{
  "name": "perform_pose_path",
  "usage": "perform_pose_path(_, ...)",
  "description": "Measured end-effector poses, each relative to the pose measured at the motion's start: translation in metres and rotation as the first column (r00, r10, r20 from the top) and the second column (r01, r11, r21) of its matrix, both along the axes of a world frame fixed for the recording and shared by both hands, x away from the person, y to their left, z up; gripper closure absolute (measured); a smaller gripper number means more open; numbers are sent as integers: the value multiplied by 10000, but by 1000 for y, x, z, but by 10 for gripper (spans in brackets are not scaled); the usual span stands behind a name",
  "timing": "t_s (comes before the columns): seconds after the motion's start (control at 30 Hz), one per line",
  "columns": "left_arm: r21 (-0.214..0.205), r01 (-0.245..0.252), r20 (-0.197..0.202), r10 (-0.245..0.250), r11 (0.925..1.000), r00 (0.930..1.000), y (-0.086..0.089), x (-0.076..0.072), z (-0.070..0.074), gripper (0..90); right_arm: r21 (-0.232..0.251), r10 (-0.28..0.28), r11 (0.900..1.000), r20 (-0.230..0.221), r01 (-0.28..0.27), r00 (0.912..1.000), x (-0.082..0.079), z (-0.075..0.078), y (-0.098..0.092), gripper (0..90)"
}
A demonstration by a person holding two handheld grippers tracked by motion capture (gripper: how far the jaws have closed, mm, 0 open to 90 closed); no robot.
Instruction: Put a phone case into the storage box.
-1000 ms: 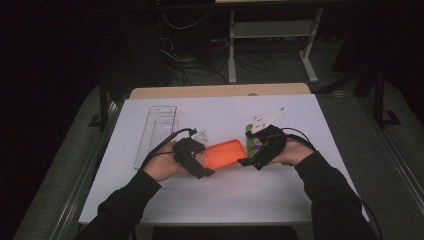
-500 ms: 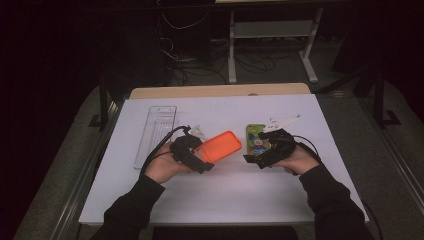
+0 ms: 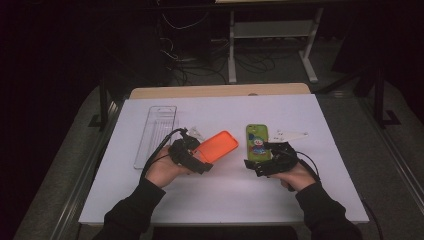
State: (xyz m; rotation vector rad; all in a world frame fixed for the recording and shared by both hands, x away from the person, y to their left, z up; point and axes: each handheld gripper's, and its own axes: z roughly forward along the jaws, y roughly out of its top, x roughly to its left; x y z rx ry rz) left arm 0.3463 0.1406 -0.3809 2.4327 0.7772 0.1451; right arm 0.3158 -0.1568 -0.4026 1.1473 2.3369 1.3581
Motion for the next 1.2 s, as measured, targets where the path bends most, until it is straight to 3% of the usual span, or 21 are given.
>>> perform_pose_path(0.1, -44, 14, 31, -14, 10000, 10000, -2, -1, 0, 160, -7, -197, 9998, 55, 197, 9998, -3, -6, 0, 28)
perform_pose_path(0.4, -16, 153, 25, -153, 9999, 9999, -3, -1, 2, 160, -310, -29, 9995, 243, 36, 9997, -3, -11, 8, 55)
perform_pose_path(0.53, -48, 173, 27, -173, 9998, 9998, -2, -1, 2, 160, -531, -2, 9986, 558, 32, 9984, -4, -12, 11, 55)
perform_pose_path(0.57, -49, 182, 17, -182, 9998, 9998, -2, -1, 2, 160, -819, -8, 9966, 792, 73, 9969, -5, -12, 14, 53)
perform_pose_path(0.8, -88, 213, 2, -213, 9997, 9998, -1, -1, 2, 160, -1650, 190, 9863, 1360, 38, 9905, -5, -15, 19, 19)
perform_pose_path(0.93, -67, 238, -2, -238, 9997, 9997, -1, -1, 2, 160, -1782, 178, 9840, 1471, 87, 9890, -6, -15, 20, 14)
perform_pose_path(1.03, -63, 230, -10, -231, 9997, 9997, -2, -1, 2, 160, -2176, 277, 9760, 1765, 115, 9839, -7, -15, 21, 12)
perform_pose_path(1.1, -78, 208, -19, -208, 9998, 9998, -2, -1, 2, 160, -2712, 481, 9625, 2083, 104, 9769, -8, -17, 24, 8)
perform_pose_path(1.17, -78, 210, -14, -210, 9997, 9998, -2, -1, 2, 160, -2811, 523, 9596, 2115, 95, 9760, -9, -17, 25, 6)
perform_pose_path(1.2, -76, 211, -14, -212, 9997, 9998, -2, -1, 2, 160, -3030, 625, 9530, 2210, 76, 9733, -10, -18, 26, 6)
